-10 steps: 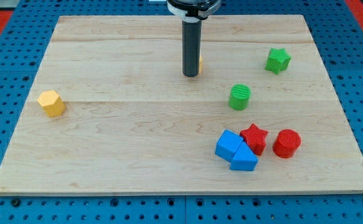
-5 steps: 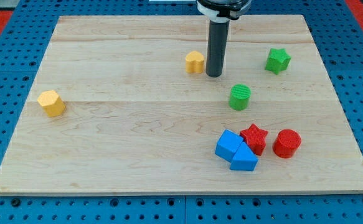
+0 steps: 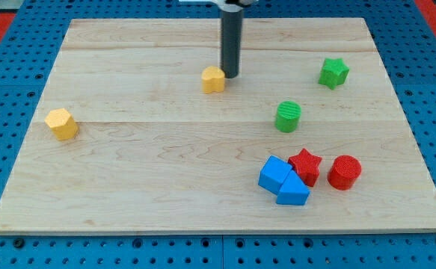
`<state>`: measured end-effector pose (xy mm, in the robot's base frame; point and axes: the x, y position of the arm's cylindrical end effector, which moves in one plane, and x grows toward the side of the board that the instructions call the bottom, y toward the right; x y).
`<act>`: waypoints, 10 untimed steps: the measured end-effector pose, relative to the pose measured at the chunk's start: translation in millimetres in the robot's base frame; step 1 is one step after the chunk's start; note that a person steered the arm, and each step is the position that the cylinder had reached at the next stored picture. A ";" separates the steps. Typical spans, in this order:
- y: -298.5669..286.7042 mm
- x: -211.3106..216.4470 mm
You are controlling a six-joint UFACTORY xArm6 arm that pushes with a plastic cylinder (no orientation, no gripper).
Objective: Move yellow heart towards the bottom left
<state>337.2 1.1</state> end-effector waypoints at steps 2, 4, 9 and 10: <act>-70.0 35.7; -74.1 41.2; -93.5 92.7; -93.8 125.6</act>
<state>462.8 -92.8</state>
